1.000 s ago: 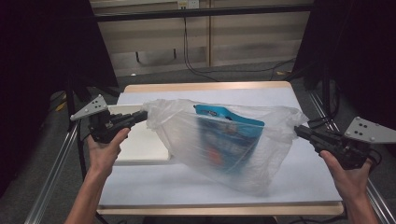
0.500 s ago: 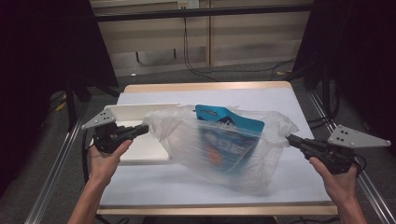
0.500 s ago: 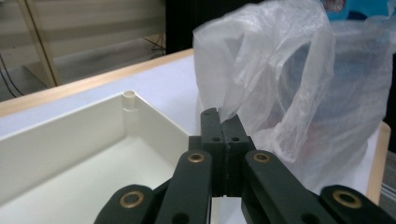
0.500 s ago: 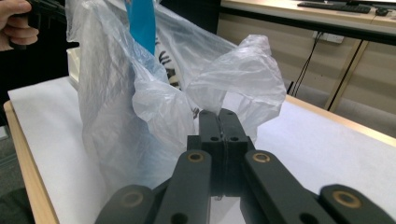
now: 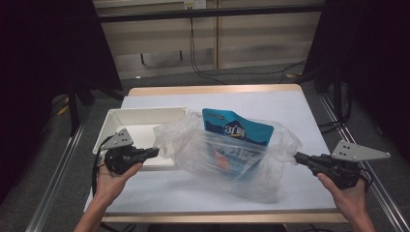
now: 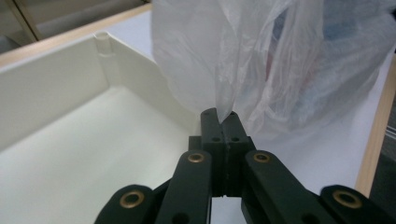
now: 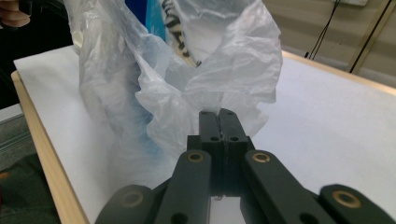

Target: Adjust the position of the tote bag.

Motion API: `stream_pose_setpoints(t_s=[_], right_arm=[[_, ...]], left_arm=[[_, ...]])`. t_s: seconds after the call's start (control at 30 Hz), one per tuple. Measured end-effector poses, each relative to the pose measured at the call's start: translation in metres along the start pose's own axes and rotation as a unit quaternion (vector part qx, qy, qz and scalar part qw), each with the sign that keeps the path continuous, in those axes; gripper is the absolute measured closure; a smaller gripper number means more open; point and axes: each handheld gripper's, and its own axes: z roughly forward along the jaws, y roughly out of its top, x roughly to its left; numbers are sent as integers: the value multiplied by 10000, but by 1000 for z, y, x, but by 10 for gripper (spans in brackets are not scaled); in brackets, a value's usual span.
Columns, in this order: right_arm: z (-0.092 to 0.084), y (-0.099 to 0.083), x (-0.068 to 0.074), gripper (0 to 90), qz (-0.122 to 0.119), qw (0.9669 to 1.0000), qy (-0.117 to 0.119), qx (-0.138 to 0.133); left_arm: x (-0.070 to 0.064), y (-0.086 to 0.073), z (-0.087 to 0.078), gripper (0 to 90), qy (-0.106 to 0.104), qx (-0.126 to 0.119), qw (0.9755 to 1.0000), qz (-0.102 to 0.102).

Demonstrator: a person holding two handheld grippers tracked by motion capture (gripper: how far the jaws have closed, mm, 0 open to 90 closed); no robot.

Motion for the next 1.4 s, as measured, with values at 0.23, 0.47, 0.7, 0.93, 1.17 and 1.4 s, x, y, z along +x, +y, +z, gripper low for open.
stream_pose_setpoints(t_s=[0.23, 0.47, 0.7, 0.93, 1.17, 1.4], right_arm=[[4, -14, 2, 900, 106, 9997, 124, 167], [11, -30, 4, 900, 208, 9992, 175, 304], [23, -53, 5, 900, 315, 9968, 180, 716], [19, -65, 6, 900, 465, 9959, 80, 776], [26, -76, 10, 900, 417, 9931, 47, 1099], [35, -87, 12, 900, 342, 9888, -50, 1449]], left_arm=[[-4, -21, 4, 900, -90, 293, 9995, -70], [-12, -43, 9, 900, -260, 526, 9982, -158], [-19, -59, 17, 900, -330, 670, 9970, -180], [-30, -71, 25, 900, -435, 937, 9946, -124], [-21, -85, 36, 900, -403, 1369, 9896, -173], [-18, -88, 34, 900, -387, 1307, 9903, -272]])
